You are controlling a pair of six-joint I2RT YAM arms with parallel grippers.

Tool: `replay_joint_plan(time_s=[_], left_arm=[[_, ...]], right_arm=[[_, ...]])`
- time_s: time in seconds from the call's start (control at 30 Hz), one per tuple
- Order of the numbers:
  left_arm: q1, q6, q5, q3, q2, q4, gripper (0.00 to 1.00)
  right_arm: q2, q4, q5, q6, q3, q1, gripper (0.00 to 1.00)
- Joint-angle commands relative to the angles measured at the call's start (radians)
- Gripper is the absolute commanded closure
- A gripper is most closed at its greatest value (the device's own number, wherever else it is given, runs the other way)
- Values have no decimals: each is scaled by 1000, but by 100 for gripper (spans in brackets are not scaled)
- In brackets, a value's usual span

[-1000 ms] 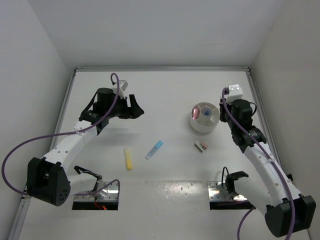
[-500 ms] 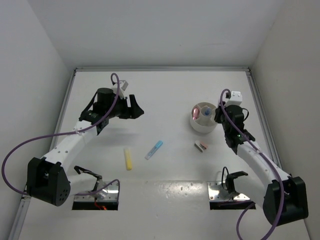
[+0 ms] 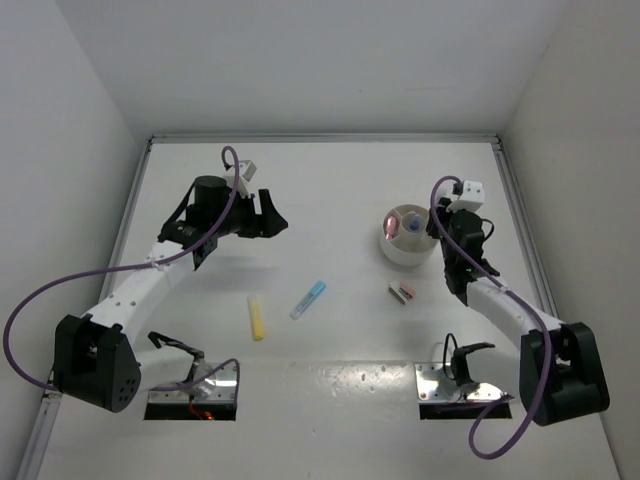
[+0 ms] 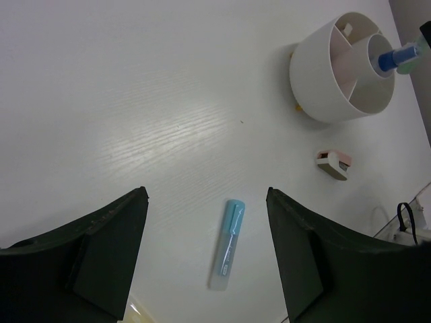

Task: Sort the stationery into containers
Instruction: Place the pen in the storage box.

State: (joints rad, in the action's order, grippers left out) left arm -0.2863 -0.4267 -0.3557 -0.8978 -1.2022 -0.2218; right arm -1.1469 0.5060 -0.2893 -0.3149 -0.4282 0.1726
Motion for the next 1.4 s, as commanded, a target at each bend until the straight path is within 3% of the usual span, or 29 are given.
replay_joint_plan(time_s=[0.0, 0.27, 0.5, 0.8, 1.03, 1.3, 1.37], left_arm=[[6, 11, -17, 3, 12, 35, 23], [6, 11, -17, 3, 12, 35, 23], [6, 11, -26, 3, 12, 35, 23], [6, 11, -35, 3, 12, 44, 23], [6, 11, -54, 3, -8, 44, 22], [6, 11, -54, 3, -8, 44, 22], [6, 11, -63, 3, -17, 44, 23]], right_arm=[[-28, 190, -33, -3, 9, -2, 100], [-146, 241, -68, 7, -10, -2, 100], [-155, 203, -54, -4, -11, -12, 100], [-209, 137, -15, -26, -41, -30, 79], [-153, 146, 61, -15, -23, -41, 42], [-18, 183, 69, 26, 0, -50, 40], [58, 183, 53, 59, 9, -50, 50]])
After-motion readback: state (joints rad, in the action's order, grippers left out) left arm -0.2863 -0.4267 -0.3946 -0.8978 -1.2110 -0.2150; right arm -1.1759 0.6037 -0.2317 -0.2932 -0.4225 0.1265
